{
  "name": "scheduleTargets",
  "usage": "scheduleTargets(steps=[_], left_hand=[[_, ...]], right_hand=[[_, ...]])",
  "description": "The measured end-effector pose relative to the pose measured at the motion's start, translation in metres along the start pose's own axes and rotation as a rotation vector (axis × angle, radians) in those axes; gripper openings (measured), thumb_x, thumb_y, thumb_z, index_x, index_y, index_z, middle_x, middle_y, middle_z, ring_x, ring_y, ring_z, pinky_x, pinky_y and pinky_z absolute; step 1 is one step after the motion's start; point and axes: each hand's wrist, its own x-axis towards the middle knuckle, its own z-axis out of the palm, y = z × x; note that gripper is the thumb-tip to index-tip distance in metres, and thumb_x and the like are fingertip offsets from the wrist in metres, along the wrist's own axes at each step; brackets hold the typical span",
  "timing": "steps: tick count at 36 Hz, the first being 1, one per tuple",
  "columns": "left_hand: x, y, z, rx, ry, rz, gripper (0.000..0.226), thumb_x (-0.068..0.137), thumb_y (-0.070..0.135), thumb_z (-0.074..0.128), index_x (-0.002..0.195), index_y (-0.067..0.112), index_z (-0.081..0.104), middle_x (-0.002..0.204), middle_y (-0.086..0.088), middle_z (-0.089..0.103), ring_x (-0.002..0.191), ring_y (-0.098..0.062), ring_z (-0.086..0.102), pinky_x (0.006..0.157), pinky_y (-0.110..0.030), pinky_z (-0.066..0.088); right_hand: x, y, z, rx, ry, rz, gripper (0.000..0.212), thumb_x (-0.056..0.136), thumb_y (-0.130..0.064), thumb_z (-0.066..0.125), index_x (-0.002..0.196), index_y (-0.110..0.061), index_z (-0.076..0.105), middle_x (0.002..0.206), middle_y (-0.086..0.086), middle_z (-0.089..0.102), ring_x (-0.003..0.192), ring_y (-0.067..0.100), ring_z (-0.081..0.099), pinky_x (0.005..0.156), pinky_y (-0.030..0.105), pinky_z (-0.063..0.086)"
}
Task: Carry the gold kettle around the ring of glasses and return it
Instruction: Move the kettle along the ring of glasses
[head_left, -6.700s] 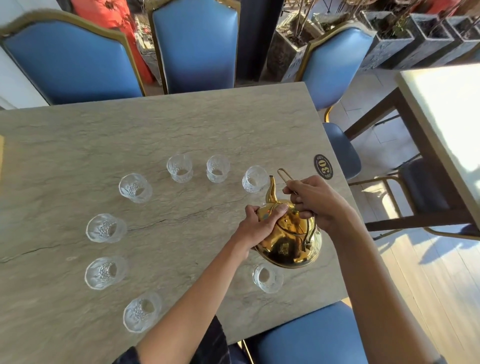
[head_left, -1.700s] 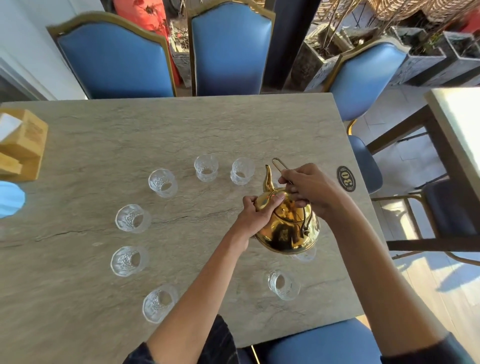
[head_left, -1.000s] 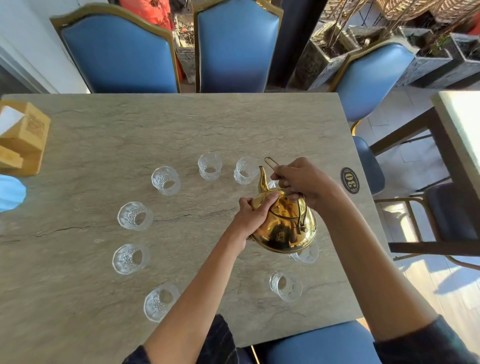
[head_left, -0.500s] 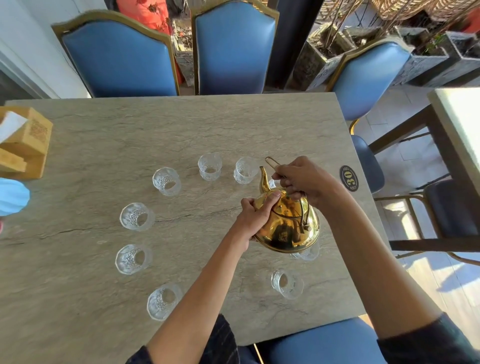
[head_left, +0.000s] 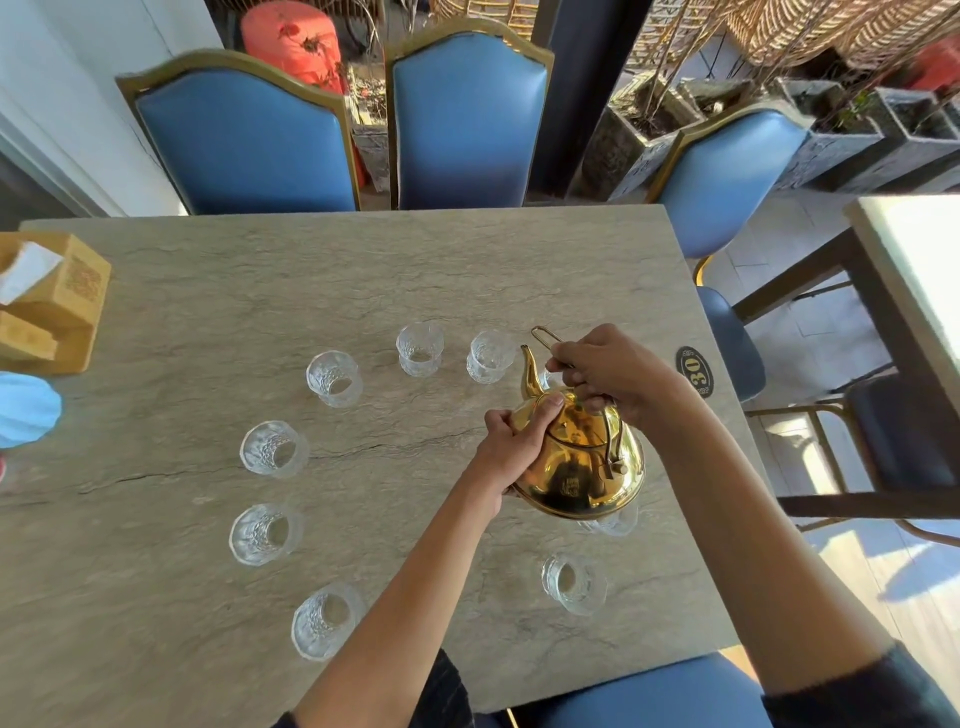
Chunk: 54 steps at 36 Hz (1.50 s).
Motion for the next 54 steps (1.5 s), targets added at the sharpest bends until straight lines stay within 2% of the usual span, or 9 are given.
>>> scheduleTargets(steps=[6, 11, 17, 23, 30, 37, 54], left_hand=[[-0.0014, 0.0006, 0.0007, 0.013, -0.001, 0.003, 0.088, 0.083, 0.084, 0.063, 0.138, 0.022, 0.034, 0.114, -0.002, 0.064, 0.104, -0.018, 0.067, 0.089, -0.039, 0.059], [-0.0019, 0.0001, 0.0026, 0.016, 0.002, -0.002, 0.086, 0.084, 0.083, 0.062, 0.136, 0.021, 0.034, 0.113, -0.002, 0.064, 0.102, -0.018, 0.067, 0.092, -0.042, 0.059], [-0.0027, 0.0001, 0.0027, -0.002, 0.001, -0.012, 0.089, 0.082, 0.085, 0.063, 0.137, 0.022, 0.034, 0.115, -0.001, 0.062, 0.105, -0.018, 0.067, 0.086, -0.038, 0.059], [-0.0051, -0.0001, 0.0037, -0.018, 0.000, -0.010, 0.088, 0.084, 0.083, 0.064, 0.140, 0.021, 0.034, 0.114, 0.000, 0.062, 0.101, -0.015, 0.067, 0.073, -0.033, 0.056], [-0.0077, 0.0024, 0.0039, -0.024, 0.001, -0.006, 0.085, 0.086, 0.081, 0.062, 0.139, 0.021, 0.033, 0.113, -0.001, 0.063, 0.096, -0.013, 0.067, 0.066, -0.030, 0.053], [-0.0066, 0.0033, 0.0044, -0.032, 0.010, -0.006, 0.091, 0.081, 0.086, 0.063, 0.139, 0.022, 0.034, 0.123, -0.004, 0.062, 0.103, -0.017, 0.066, 0.069, -0.032, 0.054], [-0.0073, 0.0027, 0.0045, -0.042, 0.026, 0.002, 0.089, 0.082, 0.084, 0.064, 0.138, 0.022, 0.036, 0.116, -0.001, 0.062, 0.100, -0.016, 0.067, 0.069, -0.032, 0.053]], right_hand=[[0.0004, 0.0001, -0.0010, -0.007, 0.008, 0.003, 0.025, 0.100, -0.015, 0.051, 0.090, 0.002, 0.066, 0.052, 0.000, 0.046, 0.038, 0.007, 0.037, 0.034, 0.019, 0.030], [0.0009, 0.0007, -0.0010, -0.007, 0.007, -0.001, 0.025, 0.100, -0.015, 0.051, 0.090, 0.003, 0.065, 0.050, -0.001, 0.045, 0.036, 0.007, 0.037, 0.034, 0.019, 0.030], [0.0004, -0.0002, 0.0002, -0.023, 0.007, 0.004, 0.025, 0.100, -0.014, 0.051, 0.089, 0.002, 0.066, 0.050, -0.002, 0.045, 0.036, 0.007, 0.037, 0.034, 0.020, 0.030], [-0.0009, -0.0010, 0.0005, -0.034, 0.008, 0.015, 0.022, 0.098, -0.013, 0.051, 0.089, 0.002, 0.065, 0.047, -0.003, 0.044, 0.035, 0.007, 0.036, 0.034, 0.020, 0.030], [-0.0019, -0.0037, 0.0001, -0.045, 0.006, 0.012, 0.023, 0.099, -0.012, 0.051, 0.087, 0.001, 0.065, 0.045, -0.004, 0.045, 0.036, 0.008, 0.036, 0.034, 0.020, 0.031], [-0.0014, -0.0054, -0.0010, -0.053, 0.004, 0.003, 0.026, 0.100, -0.014, 0.051, 0.085, 0.001, 0.066, 0.043, -0.005, 0.046, 0.036, 0.007, 0.037, 0.035, 0.021, 0.031], [-0.0042, -0.0057, -0.0008, -0.036, -0.004, -0.012, 0.025, 0.100, -0.013, 0.050, 0.089, 0.003, 0.065, 0.044, -0.004, 0.045, 0.035, 0.006, 0.036, 0.034, 0.020, 0.030]])
